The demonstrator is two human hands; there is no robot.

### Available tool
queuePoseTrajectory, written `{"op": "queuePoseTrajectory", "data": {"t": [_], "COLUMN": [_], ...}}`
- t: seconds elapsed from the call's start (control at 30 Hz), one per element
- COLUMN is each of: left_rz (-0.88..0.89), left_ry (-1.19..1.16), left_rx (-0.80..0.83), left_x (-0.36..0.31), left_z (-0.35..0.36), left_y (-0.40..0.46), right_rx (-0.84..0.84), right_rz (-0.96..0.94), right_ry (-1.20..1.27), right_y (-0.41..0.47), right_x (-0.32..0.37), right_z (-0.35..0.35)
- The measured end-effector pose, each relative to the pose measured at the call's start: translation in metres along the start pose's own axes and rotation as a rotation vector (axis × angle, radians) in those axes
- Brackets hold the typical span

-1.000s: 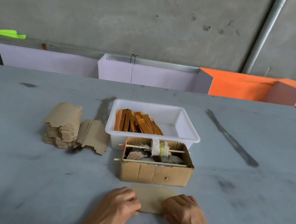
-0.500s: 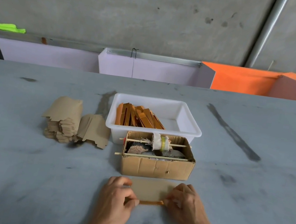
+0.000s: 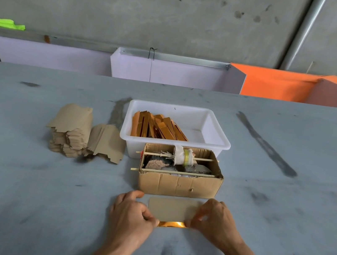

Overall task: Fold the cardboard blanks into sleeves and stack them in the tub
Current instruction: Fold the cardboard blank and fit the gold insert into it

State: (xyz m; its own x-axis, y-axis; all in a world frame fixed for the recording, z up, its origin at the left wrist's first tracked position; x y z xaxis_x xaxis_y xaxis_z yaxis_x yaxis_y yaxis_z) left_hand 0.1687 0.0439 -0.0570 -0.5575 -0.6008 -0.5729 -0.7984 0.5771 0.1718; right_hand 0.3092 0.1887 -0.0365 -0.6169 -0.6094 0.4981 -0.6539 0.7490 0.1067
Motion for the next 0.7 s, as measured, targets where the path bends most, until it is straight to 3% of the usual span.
{"op": "queuePoseTrajectory", "data": {"t": [0.3, 0.47, 0.57, 0.7], "left_rz": [-0.038, 0.023, 0.219, 0.723], "left_ry": [-0.037, -0.052, -0.044, 0.033], "left_rx": [0.004, -0.017, -0.049, -0.149], "left_x": [0.004, -0.002, -0.015, -0.036], "left_z": [-0.002, -0.004, -0.007, -0.014], "left_y": [0.005, -0.001, -0.009, -0.028], "right_rx": [0.101, -0.045, -0.139, -0.127], "right_rz": [0.109, 0.137, 0.105, 0.113], "right_ry": [0.058, 0.308, 0.314, 0.325], "right_y": [0.012, -0.004, -0.011, -0.013], "right_x": [-0.007, -0.011, -0.012, -0.012], "right_z": [0.003, 0.003, 0.004, 0.011]}}
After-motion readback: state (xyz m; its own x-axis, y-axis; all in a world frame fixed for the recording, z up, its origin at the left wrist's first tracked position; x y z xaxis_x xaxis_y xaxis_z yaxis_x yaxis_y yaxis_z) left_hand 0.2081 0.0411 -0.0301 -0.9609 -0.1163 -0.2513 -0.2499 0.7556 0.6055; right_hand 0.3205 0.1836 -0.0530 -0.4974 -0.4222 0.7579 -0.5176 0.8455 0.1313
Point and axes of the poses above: each hand's wrist, its own y-axis towards the middle knuckle, its own z-axis out of the palm, x = y × z, the point moved 4 cm from there along y, towards the middle knuckle, and after that the axes turned 6 degrees about -x, right-handed, at the moved point
